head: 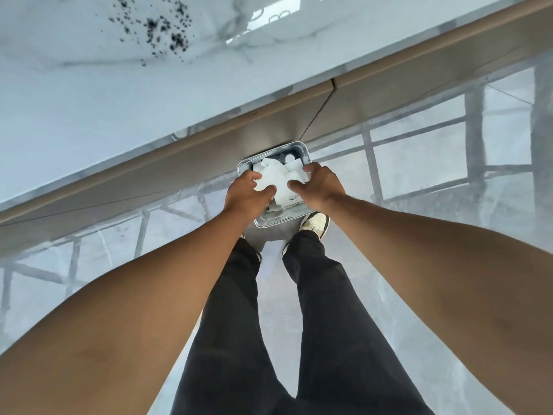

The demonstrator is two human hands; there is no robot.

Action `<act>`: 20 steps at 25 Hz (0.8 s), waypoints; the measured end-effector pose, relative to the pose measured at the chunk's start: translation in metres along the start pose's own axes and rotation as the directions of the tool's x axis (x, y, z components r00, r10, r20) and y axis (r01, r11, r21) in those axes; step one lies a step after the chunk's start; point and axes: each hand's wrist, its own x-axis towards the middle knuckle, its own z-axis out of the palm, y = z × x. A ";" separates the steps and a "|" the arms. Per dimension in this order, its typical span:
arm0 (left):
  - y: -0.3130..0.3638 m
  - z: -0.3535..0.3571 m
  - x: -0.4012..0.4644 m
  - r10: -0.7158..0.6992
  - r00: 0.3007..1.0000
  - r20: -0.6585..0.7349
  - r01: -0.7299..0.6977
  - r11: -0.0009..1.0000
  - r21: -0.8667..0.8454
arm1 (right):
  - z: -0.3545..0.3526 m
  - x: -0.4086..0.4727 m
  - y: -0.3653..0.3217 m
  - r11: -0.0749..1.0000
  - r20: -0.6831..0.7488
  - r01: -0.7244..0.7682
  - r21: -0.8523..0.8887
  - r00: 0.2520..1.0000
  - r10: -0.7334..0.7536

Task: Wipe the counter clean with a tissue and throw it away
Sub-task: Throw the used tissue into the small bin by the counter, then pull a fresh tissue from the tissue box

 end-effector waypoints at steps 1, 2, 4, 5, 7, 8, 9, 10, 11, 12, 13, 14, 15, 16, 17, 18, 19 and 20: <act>0.006 -0.004 -0.010 0.008 1.000 -0.001 -0.008 1.000 0.021 | -0.009 -0.010 -0.004 1.000 0.003 0.023 -0.014 1.000 -0.023; 0.012 -0.009 -0.022 0.015 1.000 -0.007 -0.015 0.999 0.037 | -0.019 -0.023 -0.007 0.999 0.008 0.039 -0.024 0.999 -0.039; 0.019 -0.017 -0.045 0.033 0.999 -0.022 -0.031 0.997 0.069 | -0.036 -0.047 -0.011 0.997 0.008 0.066 -0.030 0.998 -0.066; 0.024 -0.021 -0.058 0.044 0.999 -0.028 -0.041 0.995 0.091 | -0.046 -0.061 -0.013 0.995 0.000 0.085 -0.045 0.996 -0.085; 0.033 -0.033 -0.084 0.051 0.998 -0.040 -0.046 0.993 0.112 | -0.065 -0.090 -0.015 0.985 0.003 0.136 -0.102 0.991 -0.136; 0.037 -0.038 -0.097 0.059 0.997 -0.047 -0.053 0.990 0.128 | -0.073 -0.104 -0.015 0.978 0.017 0.158 -0.139 0.987 -0.157; 0.039 -0.044 -0.110 0.073 0.996 -0.053 -0.064 0.987 0.150 | -0.079 -0.118 -0.016 0.968 0.034 0.176 -0.180 0.984 -0.173; 0.041 -0.049 -0.123 0.093 0.994 -0.055 -0.082 0.980 0.181 | -0.084 -0.130 -0.017 0.957 0.046 0.189 -0.221 0.982 -0.183; 0.042 -0.052 -0.133 0.110 0.992 -0.053 -0.097 0.972 0.213 | -0.088 -0.140 -0.018 0.949 0.053 0.192 -0.250 0.981 -0.184; 0.042 -0.055 -0.142 0.120 0.992 -0.050 -0.105 0.966 0.235 | -0.091 -0.148 -0.018 0.945 0.051 0.190 -0.264 0.982 -0.183; 0.042 -0.059 -0.151 0.132 0.990 -0.048 -0.116 0.962 0.245 | -0.093 -0.158 -0.020 0.943 0.041 0.195 -0.268 0.981 -0.191; 0.042 -0.063 -0.160 0.147 0.988 -0.047 -0.131 0.960 0.247 | -0.094 -0.167 -0.023 0.942 0.029 0.204 -0.267 0.979 -0.204; 0.043 -0.068 -0.167 0.171 0.984 -0.047 -0.154 0.956 0.249 | -0.094 -0.177 -0.027 0.942 0.010 0.210 -0.262 0.976 -0.215; 0.044 -0.074 -0.173 0.198 0.979 -0.045 -0.180 0.949 0.259 | -0.094 -0.185 -0.032 0.942 -0.009 0.207 -0.263 0.976 -0.217; 0.045 -0.081 -0.178 0.223 0.974 -0.046 -0.203 0.940 0.275 | -0.094 -0.193 -0.038 0.941 -0.023 0.199 -0.273 0.977 -0.213; 0.046 -0.089 -0.184 0.245 0.968 -0.049 -0.221 0.931 0.292 | -0.094 -0.202 -0.045 0.937 -0.033 0.191 -0.291 0.977 -0.209; 0.047 -0.097 -0.189 0.263 0.963 -0.053 -0.235 0.923 0.303 | -0.094 -0.211 -0.051 0.933 -0.039 0.183 -0.310 0.978 -0.204; 0.050 -0.104 -0.193 0.275 0.960 -0.059 -0.244 0.920 0.307 | -0.096 -0.218 -0.058 0.929 -0.043 0.178 -0.324 0.978 -0.202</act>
